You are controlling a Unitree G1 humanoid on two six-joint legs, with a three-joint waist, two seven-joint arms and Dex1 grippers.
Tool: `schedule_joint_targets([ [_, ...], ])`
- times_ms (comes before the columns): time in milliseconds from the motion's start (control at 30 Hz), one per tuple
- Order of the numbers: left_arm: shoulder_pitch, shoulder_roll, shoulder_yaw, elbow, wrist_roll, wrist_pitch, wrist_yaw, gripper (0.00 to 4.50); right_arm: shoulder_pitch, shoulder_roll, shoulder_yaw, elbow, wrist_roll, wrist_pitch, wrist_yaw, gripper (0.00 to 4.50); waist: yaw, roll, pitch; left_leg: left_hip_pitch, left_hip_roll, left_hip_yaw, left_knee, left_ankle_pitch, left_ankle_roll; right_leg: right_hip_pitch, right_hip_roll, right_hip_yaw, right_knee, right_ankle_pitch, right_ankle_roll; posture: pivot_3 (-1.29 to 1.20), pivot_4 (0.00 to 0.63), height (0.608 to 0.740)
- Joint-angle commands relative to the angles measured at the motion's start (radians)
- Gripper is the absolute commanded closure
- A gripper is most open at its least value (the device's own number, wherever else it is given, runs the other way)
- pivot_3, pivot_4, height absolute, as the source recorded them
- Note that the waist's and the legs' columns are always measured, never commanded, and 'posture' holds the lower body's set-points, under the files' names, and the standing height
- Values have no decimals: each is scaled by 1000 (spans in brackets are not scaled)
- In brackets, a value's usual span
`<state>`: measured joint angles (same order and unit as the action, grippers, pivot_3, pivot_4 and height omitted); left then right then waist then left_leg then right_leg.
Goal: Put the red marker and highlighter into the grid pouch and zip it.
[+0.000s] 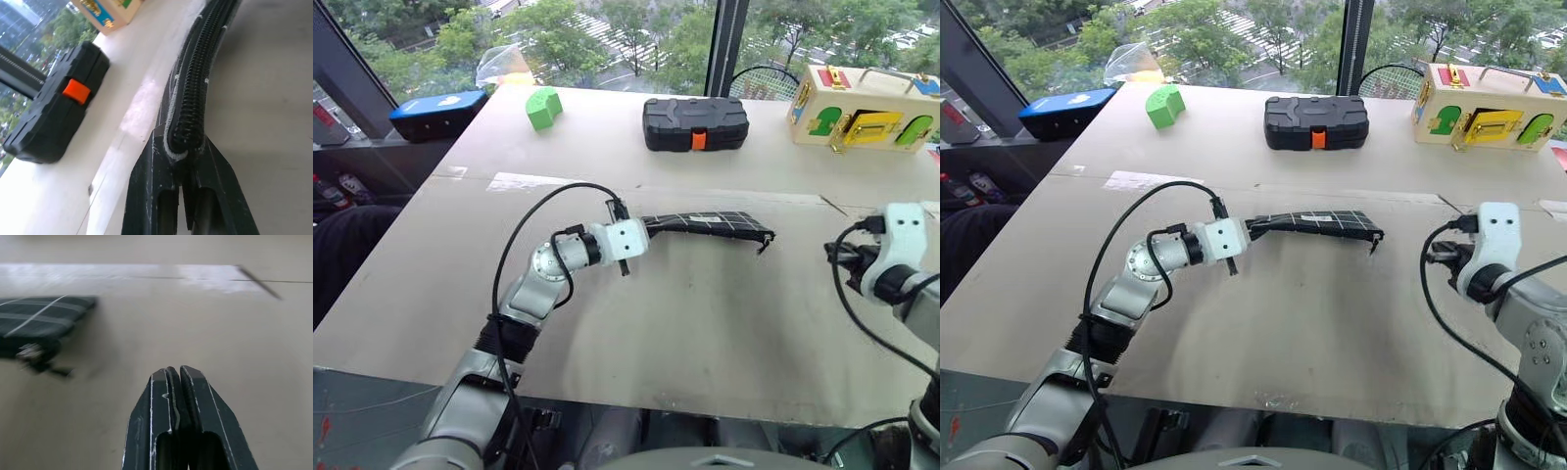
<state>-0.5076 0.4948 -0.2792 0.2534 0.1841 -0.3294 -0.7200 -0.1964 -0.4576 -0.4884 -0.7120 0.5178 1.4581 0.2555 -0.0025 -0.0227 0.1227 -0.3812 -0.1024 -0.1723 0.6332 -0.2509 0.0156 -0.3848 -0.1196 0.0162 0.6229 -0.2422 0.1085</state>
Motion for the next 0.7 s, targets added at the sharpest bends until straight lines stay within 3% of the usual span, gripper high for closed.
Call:
schedule_joint_targets([
  [33,-21,17,-22,31,23,-84,-16,4175,114,-101,56,-48,-21,-190,97,3583,4,0,0,0,0,0,0,0,0,0,0,0,0,0,0,0,150,740],
  [67,-14,26,-22,38,8,-97,-37,3760,161,-107,59,-60,-12,-259,140,2916,4,0,0,0,0,0,0,0,0,0,0,0,-1,0,0,0,150,740],
  [100,-7,35,-21,44,-8,-111,-55,3559,200,-106,55,-69,-3,-319,175,2656,4,0,0,0,0,0,0,0,0,0,0,0,-1,0,0,0,150,740],
  [267,45,102,32,29,-129,-151,-145,1220,401,-137,40,-101,-17,-599,338,201,-2,0,0,2,0,0,0,-2,3,3,0,0,-1,0,0,0,150,740],
  [300,81,117,57,-17,-233,-67,-211,698,446,-145,20,-107,-9,-643,380,0,-4,0,0,2,0,0,0,-2,4,3,0,0,-1,0,1,0,150,740],
  [367,189,185,130,-155,-492,212,-341,25,545,-154,-52,-118,7,-729,464,0,-8,1,0,2,1,0,1,-3,4,4,0,0,-1,0,1,0,150,740],
  [467,348,293,249,-310,-736,481,-432,25,685,-147,-171,-124,31,-840,566,0,-13,2,1,3,2,-1,-1,-3,5,4,1,-1,-1,-1,1,0,150,740],
  [567,488,373,385,-391,-852,638,-422,25,829,-104,-294,-114,11,-1029,678,0,-5,5,3,4,3,-1,-1,-4,6,4,2,-1,-2,-1,0,0,150,740],
  [700,663,430,522,-465,-927,756,-438,25,959,-41,-419,-64,68,-1150,770,0,15,7,5,5,3,2,-1,-5,7,7,1,2,-3,-2,1,0,150,740],
])
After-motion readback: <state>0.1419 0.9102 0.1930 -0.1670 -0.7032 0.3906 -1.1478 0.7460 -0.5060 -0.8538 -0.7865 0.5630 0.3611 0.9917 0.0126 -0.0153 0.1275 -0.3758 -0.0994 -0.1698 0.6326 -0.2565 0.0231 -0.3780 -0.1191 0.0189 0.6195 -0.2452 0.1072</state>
